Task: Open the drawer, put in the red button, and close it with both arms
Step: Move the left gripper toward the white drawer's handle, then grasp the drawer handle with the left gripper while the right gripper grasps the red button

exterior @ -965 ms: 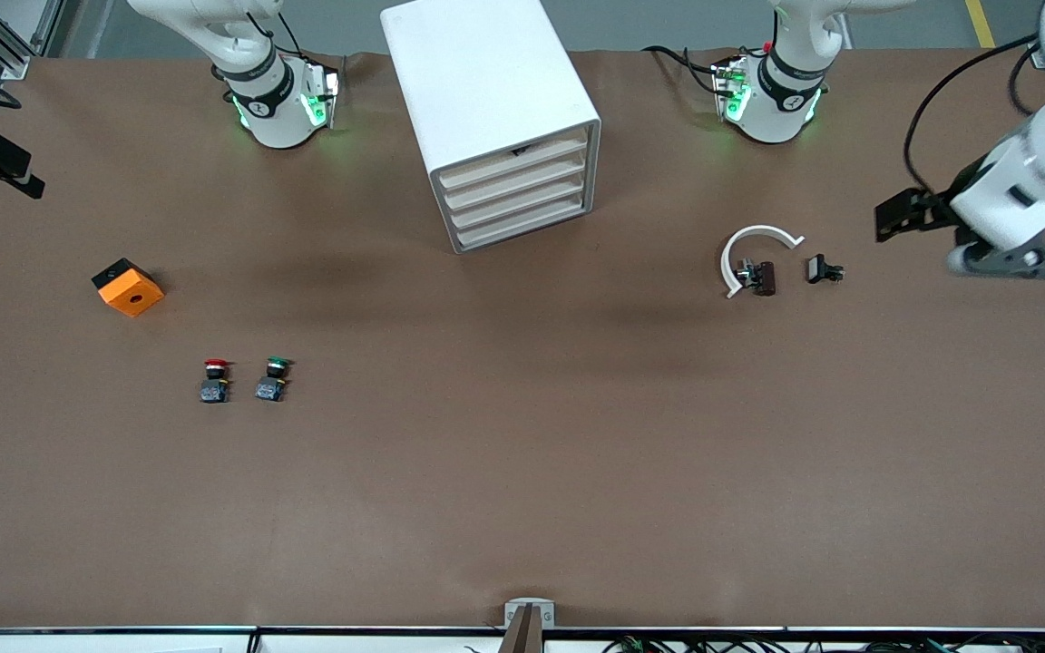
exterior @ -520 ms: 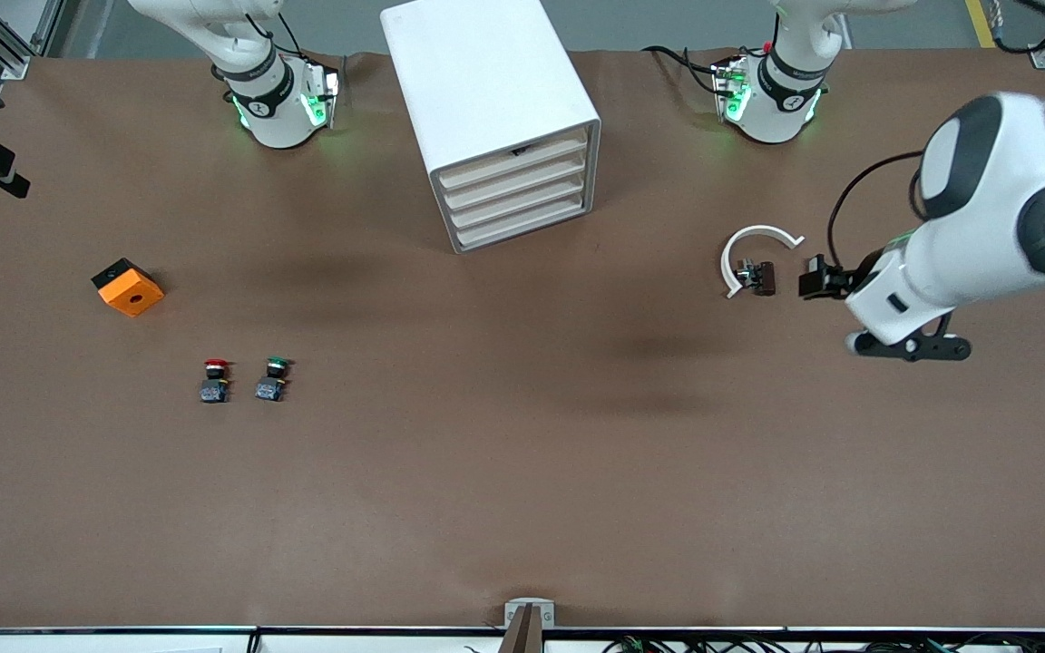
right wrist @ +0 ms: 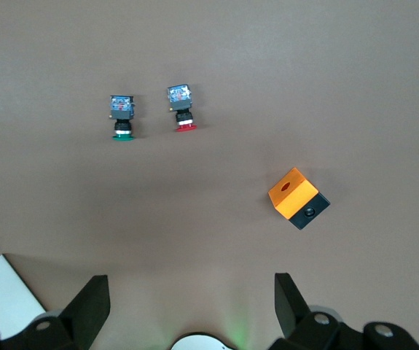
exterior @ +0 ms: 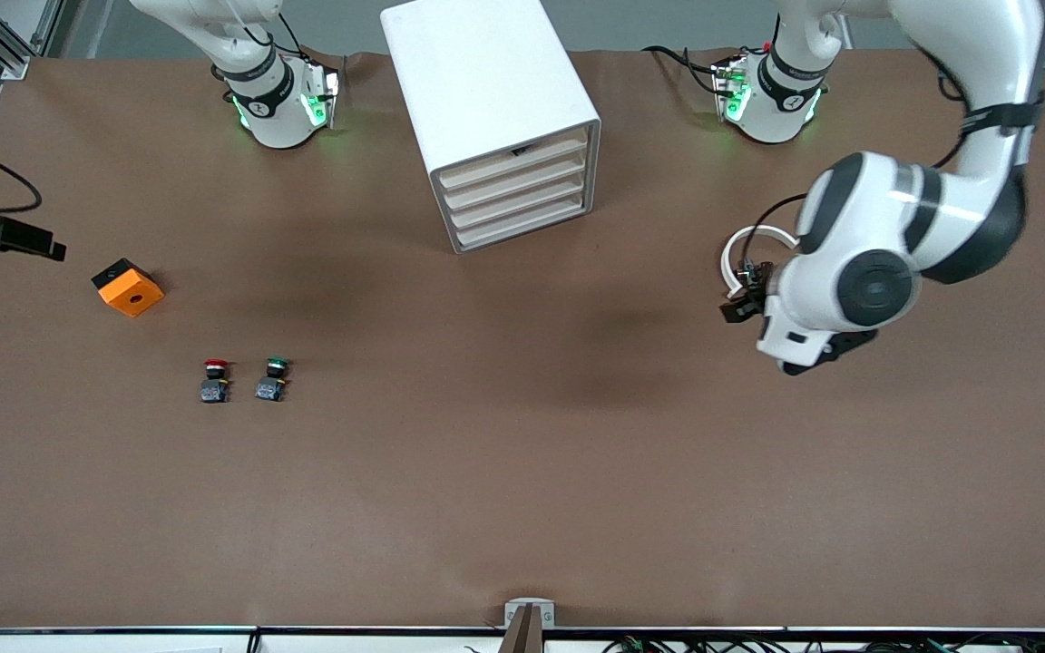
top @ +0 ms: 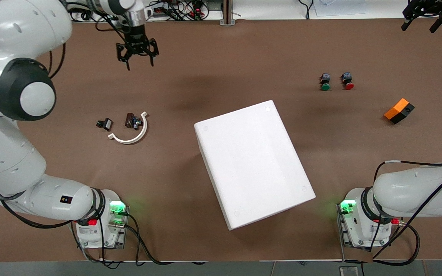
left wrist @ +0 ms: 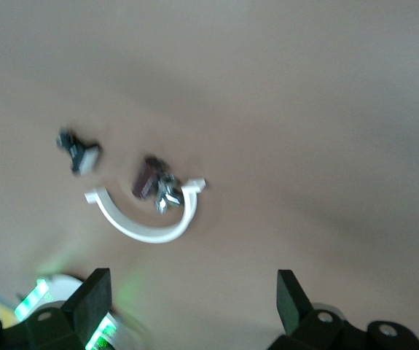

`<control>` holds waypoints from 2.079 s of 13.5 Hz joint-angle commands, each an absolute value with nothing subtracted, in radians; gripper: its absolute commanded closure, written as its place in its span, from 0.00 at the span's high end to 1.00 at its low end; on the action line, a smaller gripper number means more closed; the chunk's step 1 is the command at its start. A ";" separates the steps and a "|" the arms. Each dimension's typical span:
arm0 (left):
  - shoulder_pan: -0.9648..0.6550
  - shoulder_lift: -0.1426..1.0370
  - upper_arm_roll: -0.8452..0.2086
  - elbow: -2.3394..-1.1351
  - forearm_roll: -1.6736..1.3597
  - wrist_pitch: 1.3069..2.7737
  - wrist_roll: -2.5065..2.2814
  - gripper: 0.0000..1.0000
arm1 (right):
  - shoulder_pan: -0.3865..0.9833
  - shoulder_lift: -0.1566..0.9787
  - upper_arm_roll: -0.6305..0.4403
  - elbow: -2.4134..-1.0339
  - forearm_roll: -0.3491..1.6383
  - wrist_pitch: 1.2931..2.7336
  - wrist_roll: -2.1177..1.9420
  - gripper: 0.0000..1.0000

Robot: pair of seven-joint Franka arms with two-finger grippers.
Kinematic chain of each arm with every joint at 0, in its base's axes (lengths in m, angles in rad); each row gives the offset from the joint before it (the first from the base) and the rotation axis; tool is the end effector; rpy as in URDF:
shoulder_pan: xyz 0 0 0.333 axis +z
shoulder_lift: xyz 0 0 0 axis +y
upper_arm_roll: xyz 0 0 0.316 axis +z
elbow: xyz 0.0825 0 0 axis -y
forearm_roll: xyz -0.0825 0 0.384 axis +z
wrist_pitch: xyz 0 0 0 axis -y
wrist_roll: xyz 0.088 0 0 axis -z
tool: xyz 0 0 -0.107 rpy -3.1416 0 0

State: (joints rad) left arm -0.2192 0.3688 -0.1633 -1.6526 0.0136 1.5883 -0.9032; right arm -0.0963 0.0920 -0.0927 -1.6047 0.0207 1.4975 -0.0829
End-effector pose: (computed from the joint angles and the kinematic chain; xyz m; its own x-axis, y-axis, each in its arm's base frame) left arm 0.5672 -0.2170 0.3736 0.8083 0.5105 -0.2933 0.4305 -0.8523 -0.2971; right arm 0.5582 -0.1023 0.5516 0.9753 -0.1020 -0.1958 -0.1096 -0.9936 -0.0283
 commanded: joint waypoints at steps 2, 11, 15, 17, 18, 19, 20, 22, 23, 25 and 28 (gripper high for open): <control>-0.348 0.483 -0.163 -1.634 -0.011 1.580 -1.248 1.00 | -0.107 0.132 -0.083 -1.629 0.038 1.609 -0.095 1.00; -0.448 0.529 -0.161 -1.629 -0.359 1.612 -1.933 1.00 | -0.092 0.346 -0.080 -1.893 0.038 2.233 -0.253 1.00; -0.459 0.587 -0.161 -1.628 -0.529 1.615 -2.002 1.00 | -0.078 0.458 -0.078 -1.888 0.075 2.333 -0.201 1.00; -0.459 0.603 -0.161 -1.628 -0.624 1.620 -2.002 1.00 | -0.042 0.485 -0.077 -1.891 0.104 2.362 -0.186 1.00; -0.450 0.617 -0.161 -1.628 -0.682 1.620 -2.008 1.00 | -0.037 0.491 -0.077 -1.893 0.104 2.365 -0.178 1.00; -0.449 0.626 -0.160 -1.628 -0.721 1.620 -2.023 1.00 | -0.034 0.494 -0.077 -1.896 0.103 2.368 -0.178 1.00; -0.449 0.638 -0.160 -1.628 -0.741 1.615 -2.060 1.00 | -0.025 0.497 -0.077 -1.902 0.103 2.378 -0.179 1.00; -0.452 0.669 -0.160 -1.625 -0.770 1.612 -2.152 1.00 | -0.012 0.512 -0.077 -1.936 0.103 2.448 -0.178 1.00; -0.462 0.684 -0.160 -1.615 -0.788 1.611 -2.187 1.00 | -0.009 0.523 -0.078 -1.957 0.103 2.497 -0.178 1.00; -0.474 0.704 -0.160 -1.614 -0.820 1.609 -2.261 0.88 | -0.008 0.537 -0.078 -1.963 0.103 2.511 -0.178 1.00; -0.489 0.696 -0.161 -1.614 -0.838 1.556 -2.299 0.67 | -0.009 0.537 -0.078 -1.986 0.103 2.526 -0.178 1.00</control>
State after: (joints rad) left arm -0.4781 0.6974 -0.1646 -1.6362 -0.8173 1.6038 -2.2595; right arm -0.0129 0.5486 -0.0750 -1.9609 0.0929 2.5042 -0.1873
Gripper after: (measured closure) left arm 0.256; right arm 0.000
